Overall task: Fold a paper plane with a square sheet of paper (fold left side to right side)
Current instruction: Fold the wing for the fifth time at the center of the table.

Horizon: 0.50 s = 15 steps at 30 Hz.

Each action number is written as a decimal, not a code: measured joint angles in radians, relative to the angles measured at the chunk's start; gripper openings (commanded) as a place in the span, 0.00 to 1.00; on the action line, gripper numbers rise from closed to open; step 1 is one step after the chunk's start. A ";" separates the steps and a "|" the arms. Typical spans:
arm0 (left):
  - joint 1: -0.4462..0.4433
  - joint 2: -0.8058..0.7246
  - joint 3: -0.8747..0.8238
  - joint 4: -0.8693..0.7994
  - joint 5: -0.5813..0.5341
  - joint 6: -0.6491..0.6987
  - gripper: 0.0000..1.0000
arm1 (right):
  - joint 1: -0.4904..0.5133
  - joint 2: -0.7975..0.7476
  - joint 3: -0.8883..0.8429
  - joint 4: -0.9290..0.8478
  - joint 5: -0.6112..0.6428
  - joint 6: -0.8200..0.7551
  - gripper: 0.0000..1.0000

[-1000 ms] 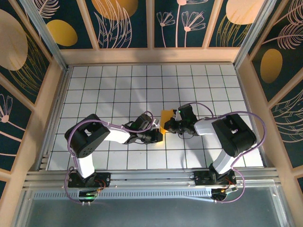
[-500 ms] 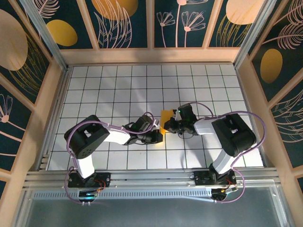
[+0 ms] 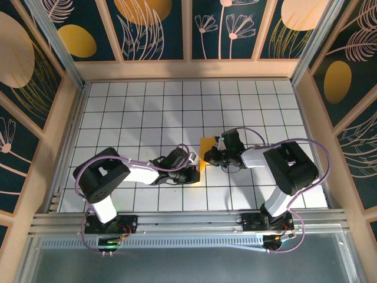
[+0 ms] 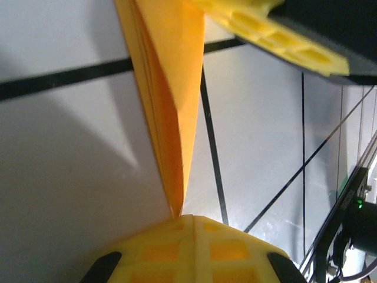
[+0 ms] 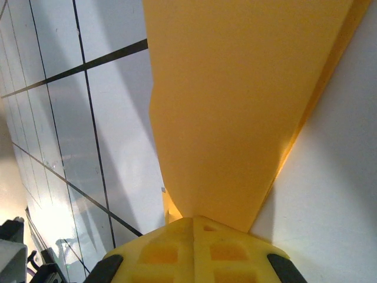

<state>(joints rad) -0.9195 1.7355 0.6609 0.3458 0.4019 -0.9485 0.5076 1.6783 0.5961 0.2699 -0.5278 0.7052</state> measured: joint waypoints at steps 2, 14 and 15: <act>0.003 -0.030 0.000 -0.013 0.010 0.000 0.00 | 0.000 0.000 0.000 0.000 0.000 0.000 0.00; 0.088 -0.025 0.109 -0.036 0.088 0.031 0.00 | 0.000 0.000 -0.001 0.002 0.000 0.000 0.00; 0.088 -0.006 0.119 -0.036 0.092 0.035 0.00 | 0.000 0.000 -0.001 0.002 -0.001 0.000 0.00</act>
<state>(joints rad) -0.8314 1.7290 0.7803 0.3096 0.4938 -0.9138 0.5076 1.6783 0.5949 0.2722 -0.5285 0.7052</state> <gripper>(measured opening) 0.048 0.051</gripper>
